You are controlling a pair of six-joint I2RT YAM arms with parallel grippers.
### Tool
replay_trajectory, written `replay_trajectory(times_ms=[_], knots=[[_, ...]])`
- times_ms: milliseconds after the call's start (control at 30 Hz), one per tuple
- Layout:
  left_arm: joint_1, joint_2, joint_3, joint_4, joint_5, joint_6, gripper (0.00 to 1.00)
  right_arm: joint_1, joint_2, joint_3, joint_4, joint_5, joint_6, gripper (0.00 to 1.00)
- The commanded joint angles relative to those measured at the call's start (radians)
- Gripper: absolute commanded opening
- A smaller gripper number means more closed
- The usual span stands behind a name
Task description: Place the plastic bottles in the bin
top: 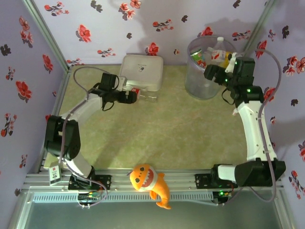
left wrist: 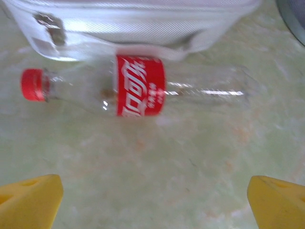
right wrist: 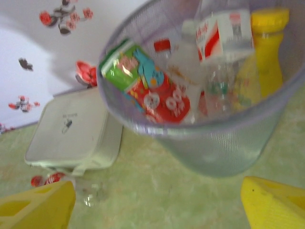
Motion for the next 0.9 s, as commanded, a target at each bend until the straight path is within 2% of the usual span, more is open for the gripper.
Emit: replay_trajectory(times_ms=[0, 100, 233, 533, 700, 867], knots=[[0.032, 0.078, 0.073, 0.027, -0.022, 0.018, 1.0, -0.002, -0.072, -0.088, -0.019, -0.039, 0.022, 0.9], [0.058, 0.156, 0.127, 0.063, -0.007, 0.021, 0.99, -0.003, -0.131, -0.159, -0.042, -0.04, 0.031, 0.9], [0.086, 0.258, 0.195, 0.098, 0.072, 0.044, 0.98, -0.003, -0.193, -0.219, -0.084, -0.021, 0.024, 0.89], [0.098, 0.398, 0.312, 0.09, 0.138, 0.107, 1.0, -0.004, -0.229, -0.253, -0.117, -0.017, 0.024, 0.89], [0.097, 0.432, 0.34, 0.038, 0.157, 0.132, 1.0, -0.004, -0.229, -0.277, -0.098, -0.022, 0.04, 0.89], [0.091, 0.403, 0.292, 0.002, 0.181, 0.179, 0.99, -0.004, -0.226, -0.276, -0.09, -0.021, 0.04, 0.88]])
